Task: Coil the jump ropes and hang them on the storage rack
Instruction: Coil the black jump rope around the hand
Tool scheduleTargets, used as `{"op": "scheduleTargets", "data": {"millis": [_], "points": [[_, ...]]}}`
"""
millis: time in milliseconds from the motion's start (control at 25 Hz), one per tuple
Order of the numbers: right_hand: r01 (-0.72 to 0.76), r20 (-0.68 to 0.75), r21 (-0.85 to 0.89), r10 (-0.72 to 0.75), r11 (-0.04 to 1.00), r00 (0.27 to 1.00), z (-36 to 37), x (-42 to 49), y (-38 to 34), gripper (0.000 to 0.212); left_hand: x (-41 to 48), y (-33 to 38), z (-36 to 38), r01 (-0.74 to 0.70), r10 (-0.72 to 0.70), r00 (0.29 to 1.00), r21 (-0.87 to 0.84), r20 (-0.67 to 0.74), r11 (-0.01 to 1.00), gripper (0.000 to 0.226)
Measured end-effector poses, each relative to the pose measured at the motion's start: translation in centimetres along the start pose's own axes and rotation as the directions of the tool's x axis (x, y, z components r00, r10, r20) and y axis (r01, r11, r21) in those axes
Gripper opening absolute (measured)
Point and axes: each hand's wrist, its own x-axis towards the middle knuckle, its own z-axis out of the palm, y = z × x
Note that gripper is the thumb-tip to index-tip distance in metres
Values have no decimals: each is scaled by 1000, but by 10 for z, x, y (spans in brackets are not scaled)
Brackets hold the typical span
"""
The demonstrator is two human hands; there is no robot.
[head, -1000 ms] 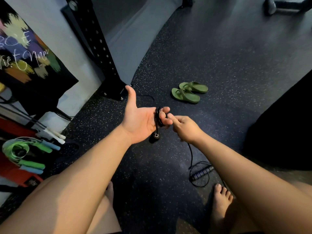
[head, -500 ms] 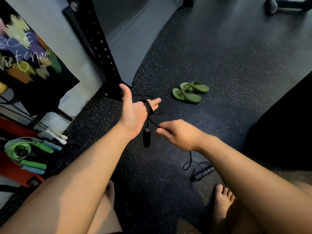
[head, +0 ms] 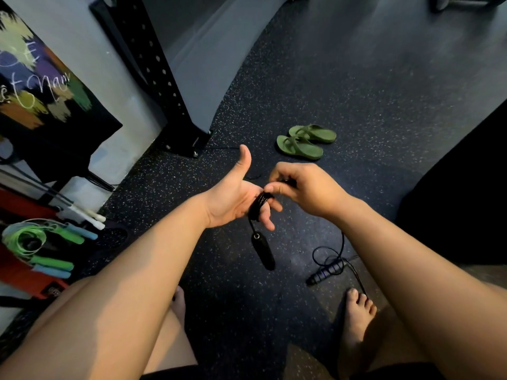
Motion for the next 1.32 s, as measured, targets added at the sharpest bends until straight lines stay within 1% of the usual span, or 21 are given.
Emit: {"op": "scheduleTargets", "data": {"millis": [80,160,240,440,480,560,640,760,840,880,960,1040,1120,1200,1280,1320], "points": [[-33,-8,-1,33,999,999,4,-1,7,23,-1,3,0,-17,18,1000,-55,5,998,126],[-69,-6,-20,69,997,998,8,-2,11,26,-3,6,0,-46,47,999,-128,1,991,124],[-97,-11,-2,97,995,995,12,-3,11,26,-5,7,-2,-85,84,996,-185,-14,979,125],[-230,11,194,232,954,973,28,-3,5,24,-6,9,-4,-166,145,985,-300,-91,939,127],[-251,31,239,251,938,967,31,-3,4,25,-7,9,-5,-206,174,977,-353,-120,913,127],[-285,83,283,272,916,959,35,-3,4,27,-10,11,-8,-308,239,950,-493,-200,814,125],[-314,143,231,287,921,947,38,-3,4,29,-12,12,-12,-423,284,904,-577,-319,699,123],[-336,281,139,288,931,915,44,-6,1,30,-11,12,-17,-581,326,809,-579,-490,572,122],[-341,384,95,281,935,880,43,-9,-5,28,-8,13,-20,-637,328,763,-557,-557,533,123],[-321,409,71,266,945,873,42,-9,-9,27,-7,13,-20,-645,315,749,-530,-583,551,124],[-234,384,14,211,972,899,37,-9,-15,29,-3,10,-22,-604,266,739,-432,-619,670,124],[-152,332,8,141,988,933,31,-7,-21,34,1,7,-21,-490,220,752,-304,-621,817,121],[-101,284,58,80,993,955,24,-5,-25,37,5,2,-18,-330,164,798,-192,-580,924,122],[-59,197,56,47,997,979,17,-3,-27,34,8,-4,-18,-178,104,870,-110,-482,978,120],[-44,77,80,37,996,996,8,-1,-26,26,6,-7,-15,-89,69,948,-52,-310,995,122],[-47,23,112,45,993,999,4,1,-24,23,4,-7,-13,-67,58,970,-30,-236,997,126]]}}
